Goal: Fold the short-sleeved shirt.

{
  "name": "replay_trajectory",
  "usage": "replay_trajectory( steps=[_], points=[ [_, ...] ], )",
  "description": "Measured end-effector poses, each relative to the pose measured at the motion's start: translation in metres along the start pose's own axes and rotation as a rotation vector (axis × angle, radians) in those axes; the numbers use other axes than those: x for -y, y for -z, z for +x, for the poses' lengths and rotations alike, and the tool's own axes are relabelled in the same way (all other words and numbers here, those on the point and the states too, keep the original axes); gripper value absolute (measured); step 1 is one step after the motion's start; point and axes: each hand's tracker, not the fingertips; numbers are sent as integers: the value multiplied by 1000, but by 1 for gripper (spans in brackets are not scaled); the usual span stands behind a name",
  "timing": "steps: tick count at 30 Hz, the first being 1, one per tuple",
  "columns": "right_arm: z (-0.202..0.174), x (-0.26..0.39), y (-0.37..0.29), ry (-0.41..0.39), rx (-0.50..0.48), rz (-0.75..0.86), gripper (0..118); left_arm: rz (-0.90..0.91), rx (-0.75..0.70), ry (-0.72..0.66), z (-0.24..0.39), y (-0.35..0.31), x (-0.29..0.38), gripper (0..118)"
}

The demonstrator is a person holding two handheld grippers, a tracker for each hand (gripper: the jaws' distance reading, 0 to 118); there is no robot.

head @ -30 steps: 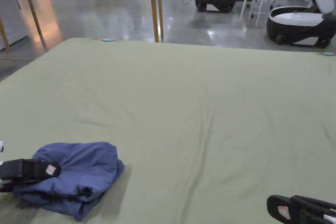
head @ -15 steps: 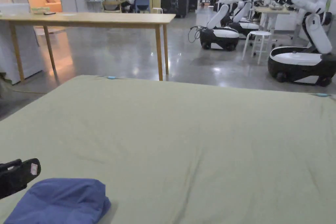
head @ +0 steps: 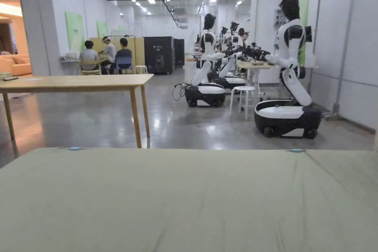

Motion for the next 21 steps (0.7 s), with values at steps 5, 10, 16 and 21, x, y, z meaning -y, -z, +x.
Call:
replay_trajectory(
  steps=[5, 10, 16, 21],
  points=[
    [28, -114, 7, 13, 41, 244, 3, 235, 19, 79, 30, 20, -119, 0],
    [46, -235, 75, 66, 44, 391, 3, 269, 16, 44, 42, 87, -222, 0],
    [52, -310, 140, 45, 92, 437, 4, 276, -118, 227, 44, 156, -254, 0],
    [44, -323, 157, -44, 148, 373, 4, 230, -151, 110, 28, 174, -250, 0]
  ],
)
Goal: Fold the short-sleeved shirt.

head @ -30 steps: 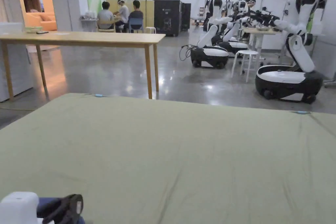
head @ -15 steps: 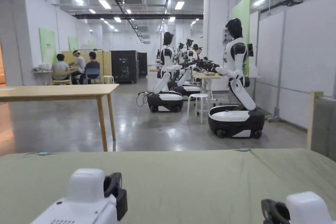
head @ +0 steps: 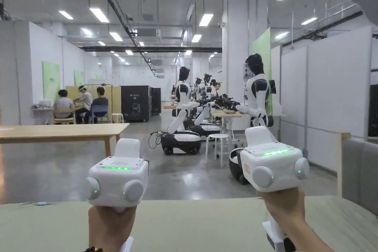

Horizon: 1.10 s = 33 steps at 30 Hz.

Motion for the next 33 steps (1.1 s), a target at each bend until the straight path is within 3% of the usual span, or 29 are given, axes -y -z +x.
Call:
replay_trajectory(
  steps=[14, 15, 16, 17, 19, 20, 23, 26, 29, 33],
  points=[
    [-10, 11, 0, -3, 23, 23, 6, -12, -27, -34, -12, 6, 0, 0],
    [-9, 10, -2, 14, 13, 26, 11, -16, -6, -67, -14, 5, 1, 5],
    [-7, 10, -2, 39, -1, 25, 28, -7, -3, -76, -15, 3, 2, 17],
    [-6, 10, -2, 57, -3, 20, 52, -6, -9, -73, -15, 5, 3, 42],
    [-6, 10, -2, 74, 4, 21, 113, -17, -11, -65, -14, 6, 4, 115],
    [-6, 11, -4, 78, 6, 32, 118, 20, -5, -43, -15, 3, 4, 118],
    [-6, 13, 1, 71, 16, 46, 118, 41, -35, 7, -13, 5, 11, 118],
    [-6, 10, 5, 74, 57, -35, 118, 32, -10, -33, -13, 1, 6, 118],
    [-1, 5, -3, 173, -10, -3, 118, 38, 21, -109, -21, 0, 0, 118],
    [1, -8, -14, 212, 10, -47, 118, 31, 28, -168, -29, 0, -8, 118]
  ],
)
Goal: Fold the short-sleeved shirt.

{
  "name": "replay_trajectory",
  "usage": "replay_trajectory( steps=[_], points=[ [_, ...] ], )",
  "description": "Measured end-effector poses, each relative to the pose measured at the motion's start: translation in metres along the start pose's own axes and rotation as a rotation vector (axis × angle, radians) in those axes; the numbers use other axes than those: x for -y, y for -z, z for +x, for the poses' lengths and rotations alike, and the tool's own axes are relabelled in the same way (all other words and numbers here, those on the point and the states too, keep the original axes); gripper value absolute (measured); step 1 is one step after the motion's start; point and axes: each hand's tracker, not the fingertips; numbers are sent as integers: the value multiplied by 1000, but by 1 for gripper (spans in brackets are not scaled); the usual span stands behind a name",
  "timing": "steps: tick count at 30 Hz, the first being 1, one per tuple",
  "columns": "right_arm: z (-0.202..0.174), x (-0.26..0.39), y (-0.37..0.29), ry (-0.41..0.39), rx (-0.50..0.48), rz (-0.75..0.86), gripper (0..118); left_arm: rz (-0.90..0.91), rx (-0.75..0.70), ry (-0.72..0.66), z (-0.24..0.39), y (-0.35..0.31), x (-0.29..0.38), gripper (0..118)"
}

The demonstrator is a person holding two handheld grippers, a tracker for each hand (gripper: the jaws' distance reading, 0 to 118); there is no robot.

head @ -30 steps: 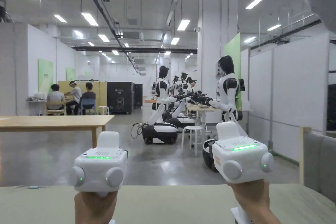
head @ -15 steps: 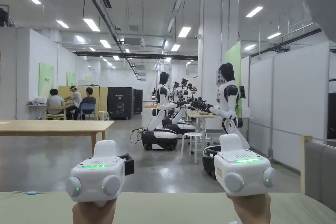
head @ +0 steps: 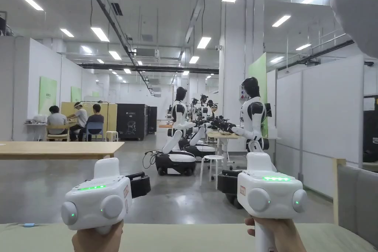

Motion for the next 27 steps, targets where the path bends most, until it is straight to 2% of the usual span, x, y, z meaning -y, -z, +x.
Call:
replay_trajectory(
  steps=[5, 8, 13, 18, 21, 23, 27],
  points=[
    [5, 1, -13, -41, 5, 119, 118, 12, 9, 61, 6, -6, -4, 118],
    [4, -2, -20, -21, -5, 97, 118, 28, 13, 123, 13, -9, -5, 118],
    [1, -5, -25, -13, 41, 52, 118, -12, 39, 105, 17, -10, -4, 118],
    [1, -3, -29, -6, 19, 65, 118, -16, 44, 139, 20, -12, -3, 118],
    [-4, -1, -29, -14, 69, 82, 118, -18, 46, 123, 19, -11, -7, 118],
    [-2, -1, -27, 4, 80, 79, 118, -33, 38, 96, 18, -11, -8, 118],
    [2, 2, -29, 89, 33, 80, 118, -41, 35, 83, 18, -15, -12, 118]
  ],
)
